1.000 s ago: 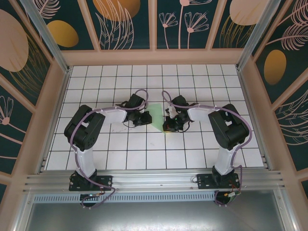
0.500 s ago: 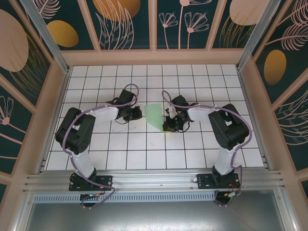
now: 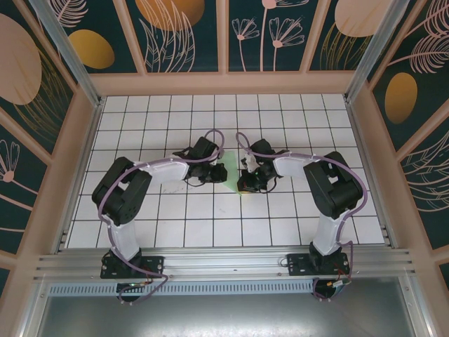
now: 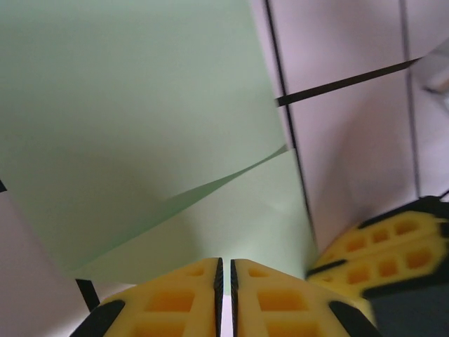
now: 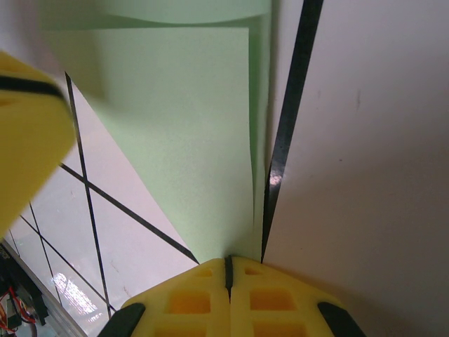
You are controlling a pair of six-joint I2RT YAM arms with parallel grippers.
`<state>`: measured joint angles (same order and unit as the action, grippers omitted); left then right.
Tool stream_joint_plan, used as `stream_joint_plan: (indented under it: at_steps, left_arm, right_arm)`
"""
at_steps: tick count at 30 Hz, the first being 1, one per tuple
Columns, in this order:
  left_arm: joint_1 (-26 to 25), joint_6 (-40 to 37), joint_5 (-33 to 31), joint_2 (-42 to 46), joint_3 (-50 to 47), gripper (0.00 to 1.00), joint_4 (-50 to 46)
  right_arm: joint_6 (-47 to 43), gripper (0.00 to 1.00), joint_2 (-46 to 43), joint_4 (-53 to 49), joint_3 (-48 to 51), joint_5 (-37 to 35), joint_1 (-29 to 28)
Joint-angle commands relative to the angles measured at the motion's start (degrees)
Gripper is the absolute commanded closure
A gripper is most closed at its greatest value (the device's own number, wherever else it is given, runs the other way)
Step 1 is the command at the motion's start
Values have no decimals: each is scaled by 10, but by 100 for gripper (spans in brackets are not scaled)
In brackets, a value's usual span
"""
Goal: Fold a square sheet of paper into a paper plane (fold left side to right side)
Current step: Third fold the triangle at the center of the table.
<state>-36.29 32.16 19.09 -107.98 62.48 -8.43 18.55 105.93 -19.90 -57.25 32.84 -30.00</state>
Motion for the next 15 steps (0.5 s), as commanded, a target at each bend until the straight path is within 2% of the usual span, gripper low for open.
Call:
stream_joint_plan:
  at_steps: [1,8,15]
  left_arm:
    - [1,4,7,-21,22,86,22]
    - [1,6,-22,-47,17,86,16]
    - [1,10,-30,-33,-28,86,26]
  right_arm:
    - [-2,100,32,-50,12,-76,5]
    - [4,100,11,-45,11,-72,5]
    - [36,100,-42,-32,-10,-50,5]
